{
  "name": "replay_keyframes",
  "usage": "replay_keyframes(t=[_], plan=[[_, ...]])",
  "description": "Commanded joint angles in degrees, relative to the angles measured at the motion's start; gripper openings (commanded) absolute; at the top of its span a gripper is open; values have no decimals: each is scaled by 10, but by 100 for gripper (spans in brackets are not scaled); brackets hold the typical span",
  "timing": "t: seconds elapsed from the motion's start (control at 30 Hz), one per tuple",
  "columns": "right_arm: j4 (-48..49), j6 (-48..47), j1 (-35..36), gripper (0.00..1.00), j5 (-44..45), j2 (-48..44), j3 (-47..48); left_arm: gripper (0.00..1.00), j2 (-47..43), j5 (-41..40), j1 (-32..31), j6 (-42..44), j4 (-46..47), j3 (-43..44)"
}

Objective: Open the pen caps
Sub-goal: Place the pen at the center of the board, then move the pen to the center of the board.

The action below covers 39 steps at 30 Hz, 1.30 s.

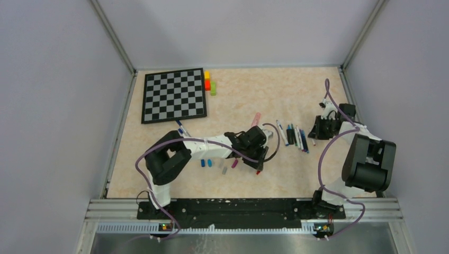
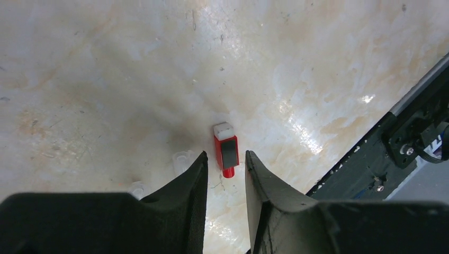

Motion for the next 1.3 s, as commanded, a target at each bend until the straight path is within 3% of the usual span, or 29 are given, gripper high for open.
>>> replay_keyframes(t=[0.0, 0.2, 0.33, 0.4, 0.5, 0.53, 0.67, 0.8, 1.1, 1.27], plan=[[-3, -3, -9, 11, -11, 12, 27, 35, -73, -11, 1, -1, 17, 5], [-10, -5, -9, 20, -13, 12, 30, 36, -148, -63, 3, 38, 51, -22], [-15, -8, -9, 24, -12, 2, 31, 44, -199, -138, 12, 79, 85, -49], [-18, -14, -8, 25, -14, -6, 30, 56, -229, -167, 22, 101, 123, -77], [-25, -23, -12, 29, -24, -22, 28, 96, -270, -200, 51, 98, 198, -133], [-27, -26, -12, 30, -27, -27, 29, 99, -279, -186, 69, 94, 221, -149], [-37, -40, -15, 34, -41, -53, 29, 99, -275, 0, 174, 41, 274, -181], [-48, -49, -16, 35, -63, -76, 31, 99, -207, 50, 211, 41, 238, -126], [-57, -61, -16, 37, -104, -121, 29, 80, 1, 10, 211, 121, 12, 118], [-60, -61, -16, 37, -121, -129, 30, 80, 89, -48, 202, 151, -61, 224]])
